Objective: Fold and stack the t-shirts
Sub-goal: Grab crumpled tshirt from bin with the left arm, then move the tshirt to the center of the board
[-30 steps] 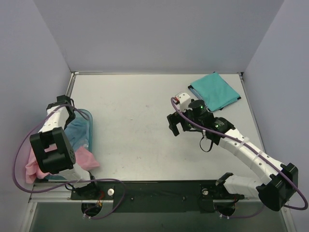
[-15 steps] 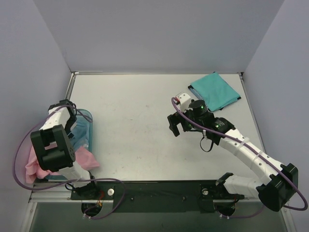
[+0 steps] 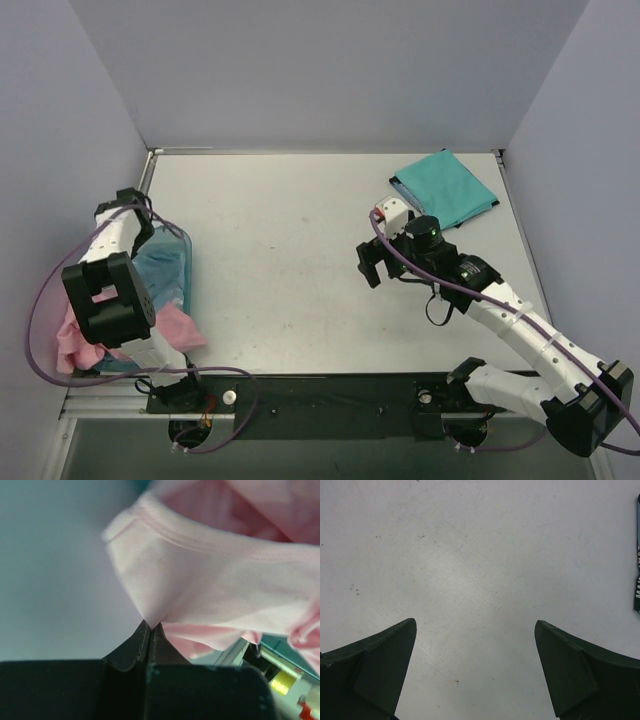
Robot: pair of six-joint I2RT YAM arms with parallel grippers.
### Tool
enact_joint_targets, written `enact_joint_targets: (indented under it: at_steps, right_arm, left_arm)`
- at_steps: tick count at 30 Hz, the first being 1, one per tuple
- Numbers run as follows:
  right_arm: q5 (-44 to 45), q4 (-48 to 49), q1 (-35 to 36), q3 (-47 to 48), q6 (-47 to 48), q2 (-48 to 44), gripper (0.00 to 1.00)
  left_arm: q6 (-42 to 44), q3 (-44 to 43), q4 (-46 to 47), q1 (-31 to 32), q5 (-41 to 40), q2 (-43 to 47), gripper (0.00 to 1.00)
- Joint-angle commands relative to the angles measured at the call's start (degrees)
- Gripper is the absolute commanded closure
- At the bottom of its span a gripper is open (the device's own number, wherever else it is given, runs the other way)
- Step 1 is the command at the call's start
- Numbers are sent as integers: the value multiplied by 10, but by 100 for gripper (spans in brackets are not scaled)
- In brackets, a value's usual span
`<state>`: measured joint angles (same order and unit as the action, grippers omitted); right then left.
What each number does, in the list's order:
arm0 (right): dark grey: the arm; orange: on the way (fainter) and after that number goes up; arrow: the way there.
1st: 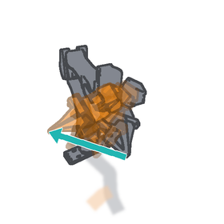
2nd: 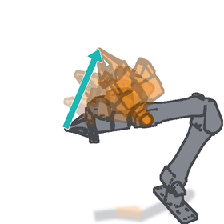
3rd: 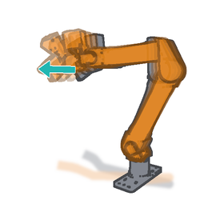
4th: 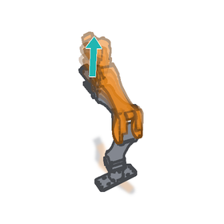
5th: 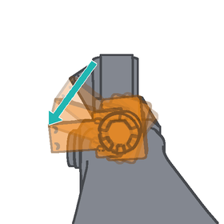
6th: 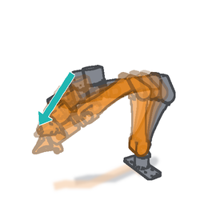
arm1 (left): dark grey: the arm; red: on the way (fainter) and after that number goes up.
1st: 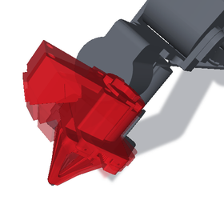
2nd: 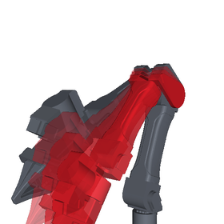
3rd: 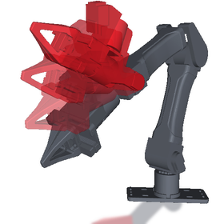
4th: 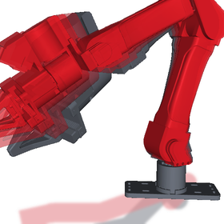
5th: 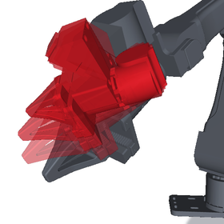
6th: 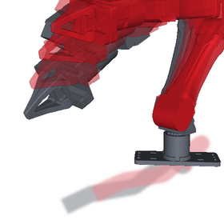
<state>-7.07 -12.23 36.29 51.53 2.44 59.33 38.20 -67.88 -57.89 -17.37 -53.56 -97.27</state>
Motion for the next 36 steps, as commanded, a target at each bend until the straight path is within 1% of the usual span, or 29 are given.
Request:
enact_joint_targets:
  at_steps: [1,2,3,4,5,6,7,8,9,10,11,12,13,14,15,18,21,23,25,26,27,28,29,30,31,32,33,34,36]
  right_arm:
    - [0,-10,-3,29,-6,3,0]
    - [-4,-15,-3,38,-9,8,0]
    - [-8,-24,-2,60,-16,15,0]
    - [-11,-27,-2,70,-20,19,0]
    - [-15,-33,-3,93,-24,28,0]
    - [-17,-37,-1,105,-24,32,0]
    - [-18,-40,-2,126,-45,38,0]
    - [-19,-43,-2,138,-51,39,0]
    - [-21,-46,-5,156,-66,42,0]
    - [-23,-54,-6,169,-73,45,0]
    - [-31,-60,-14,189,-89,45,0]
    - [-34,-69,-20,197,-98,45,0]
    - [-47,-75,-37,211,-119,40,0]
    - [-58,-82,-62,213,-131,33,0]
    - [-84,-83,-76,216,-153,26,0]
    - [-91,-103,-134,202,-176,-18,0]
    - [-70,-141,-174,191,-180,-50,0]
    - [-83,-173,-212,182,-183,-61,0]
    - [-104,-196,-247,169,-188,-66,0]
    - [-112,-209,-264,158,-193,-65,0]
    - [-112,-224,-279,154,-197,-64,0]
    - [-110,-232,-286,148,-204,-56,0]
    - [-109,-251,-300,146,-209,-51,0]
    - [-109,-263,-304,142,-218,-35,1]
    - [-108,-281,-311,140,-219,-27,2]
    - [-100,-294,-312,140,-221,-6,4]
    - [-96,-314,-312,139,-220,5,5]
    - [-96,-321,-311,133,-219,22,7]
    - [-100,-332,-308,116,-221,41,10]
  left_arm:
    - [-38,-216,-104,24,80,57,100]
    - [-53,-266,-118,42,102,58,100]
    - [-60,-364,-145,56,139,59,100]
    - [-74,-411,-166,85,157,51,100]
    - [-82,-527,-177,102,195,44,100]
    - [-84,-580,-200,151,221,27,100]
    - [-87,-683,-202,217,251,19,100]
    - [-93,-719,-191,248,260,6,100]
    - [-89,-774,-185,324,274,2,100]
    - [-78,-785,-158,358,279,4,100]
    - [-65,-775,-136,438,276,17,100]
    - [-59,-757,-92,468,275,25,100]
    - [-52,-726,-77,532,280,36,100]
    - [-53,-721,-63,559,288,36,100]
    - [-71,-731,-67,592,321,25,100]
    - [-131,-762,-89,624,429,-1,100]
    - [-169,-722,-80,641,479,-14,100]
    - [-177,-652,-72,650,508,-19,100]
    - [-183,-578,-65,663,567,-23,100]
    - [-184,-522,-58,675,606,-23,100]
    - [-182,-497,-44,682,630,-23,100]
    - [-166,-448,-41,705,671,-23,100]
    - [-151,-428,-41,721,691,-26,100]
    - [-113,-396,-46,751,733,-32,97]
    - [-88,-386,-67,771,750,-35,88]
    - [-50,-373,-88,806,781,-46,62]
    - [-45,-373,-103,819,775,-50,55]
    - [-37,-379,-106,829,771,-60,52]
    - [-7,-412,-136,811,773,-66,51]
